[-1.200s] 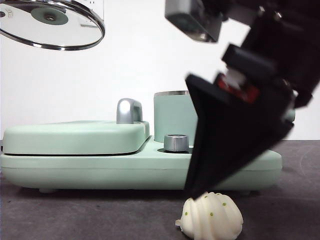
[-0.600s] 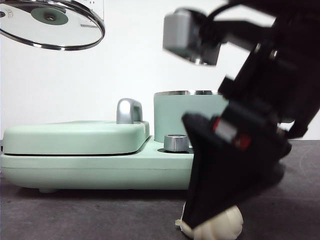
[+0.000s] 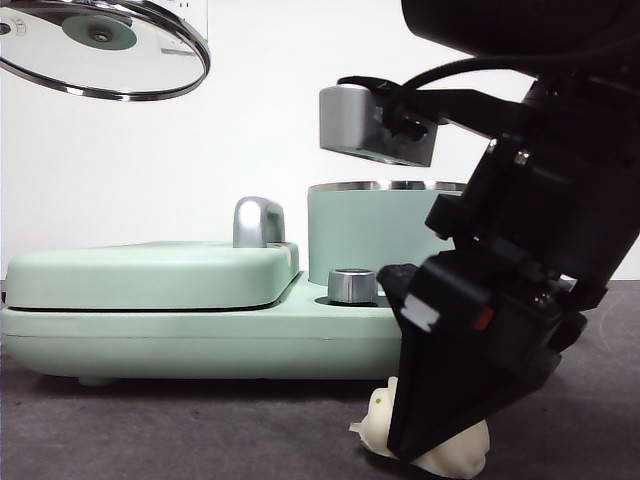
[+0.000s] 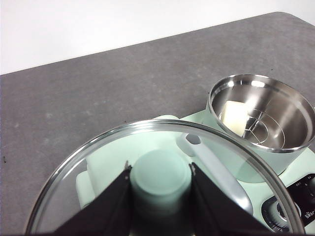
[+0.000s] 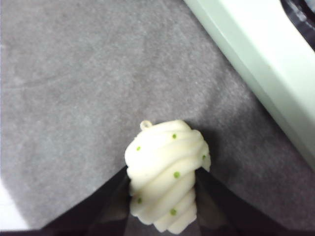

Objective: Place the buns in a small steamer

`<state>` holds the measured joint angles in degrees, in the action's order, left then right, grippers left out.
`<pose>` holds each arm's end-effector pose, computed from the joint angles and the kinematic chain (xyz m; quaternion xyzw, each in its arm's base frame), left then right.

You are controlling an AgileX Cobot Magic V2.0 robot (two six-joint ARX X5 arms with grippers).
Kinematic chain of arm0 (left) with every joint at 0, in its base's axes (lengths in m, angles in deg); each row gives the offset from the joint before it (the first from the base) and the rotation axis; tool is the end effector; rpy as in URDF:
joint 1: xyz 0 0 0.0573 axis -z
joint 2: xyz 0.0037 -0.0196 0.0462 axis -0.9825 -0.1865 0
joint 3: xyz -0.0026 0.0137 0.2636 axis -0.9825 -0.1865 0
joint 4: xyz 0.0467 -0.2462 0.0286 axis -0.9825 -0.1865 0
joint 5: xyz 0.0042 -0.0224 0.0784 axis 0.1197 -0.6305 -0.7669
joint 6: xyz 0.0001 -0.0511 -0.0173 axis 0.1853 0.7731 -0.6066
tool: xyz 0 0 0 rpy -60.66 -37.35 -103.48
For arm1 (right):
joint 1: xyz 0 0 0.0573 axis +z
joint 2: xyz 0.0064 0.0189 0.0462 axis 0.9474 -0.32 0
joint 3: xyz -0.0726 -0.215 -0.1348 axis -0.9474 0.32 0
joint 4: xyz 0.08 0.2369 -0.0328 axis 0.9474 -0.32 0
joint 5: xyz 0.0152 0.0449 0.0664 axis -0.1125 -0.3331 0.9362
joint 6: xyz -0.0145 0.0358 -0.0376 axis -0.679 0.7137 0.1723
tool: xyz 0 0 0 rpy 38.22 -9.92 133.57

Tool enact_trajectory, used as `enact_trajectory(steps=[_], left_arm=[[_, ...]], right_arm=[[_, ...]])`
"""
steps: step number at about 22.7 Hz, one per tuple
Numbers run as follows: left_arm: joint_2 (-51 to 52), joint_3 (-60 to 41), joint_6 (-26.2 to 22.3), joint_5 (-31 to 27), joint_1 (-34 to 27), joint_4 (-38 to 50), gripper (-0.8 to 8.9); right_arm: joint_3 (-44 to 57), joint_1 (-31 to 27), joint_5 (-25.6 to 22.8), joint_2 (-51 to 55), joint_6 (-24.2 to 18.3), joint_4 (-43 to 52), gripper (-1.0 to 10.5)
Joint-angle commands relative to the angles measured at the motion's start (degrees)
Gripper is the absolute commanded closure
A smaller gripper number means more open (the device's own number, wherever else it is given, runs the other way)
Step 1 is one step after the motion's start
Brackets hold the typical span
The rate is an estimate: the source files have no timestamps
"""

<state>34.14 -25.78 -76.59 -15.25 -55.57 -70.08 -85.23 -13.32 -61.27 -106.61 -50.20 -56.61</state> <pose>0.1769 -0.0798 0.3427 0.0381 0.1849 -0.2343 0.9537 0.1214 0.1937 0.1564 -0.1936 0.4407 0.3981 0.7809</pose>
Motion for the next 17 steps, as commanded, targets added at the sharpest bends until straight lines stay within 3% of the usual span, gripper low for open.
enact_trajectory(steps=[1,6,8,11,17], left_arm=[[0.0,1.0,-0.3,0.0,0.2,1.7,7.98],[0.0,1.0,-0.3,0.0,0.2,1.7,7.98],[0.0,1.0,-0.3,0.0,0.2,1.7,7.98],[-0.1,1.0,-0.3,0.0,0.2,1.7,7.98],[-0.8,1.0,-0.3,0.0,0.2,1.5,7.98]], right_arm=[[-1.5,0.7,0.5,1.9,3.0,-1.9,7.8],[-10.1,-0.5,0.6,10.1,7.3,-16.0,7.8],[-16.4,-2.6,0.6,11.5,10.0,-25.2,7.8],[-26.9,-7.3,1.4,11.5,10.3,-36.4,7.8],[-38.8,-16.1,3.8,9.6,7.4,-37.9,7.8]])
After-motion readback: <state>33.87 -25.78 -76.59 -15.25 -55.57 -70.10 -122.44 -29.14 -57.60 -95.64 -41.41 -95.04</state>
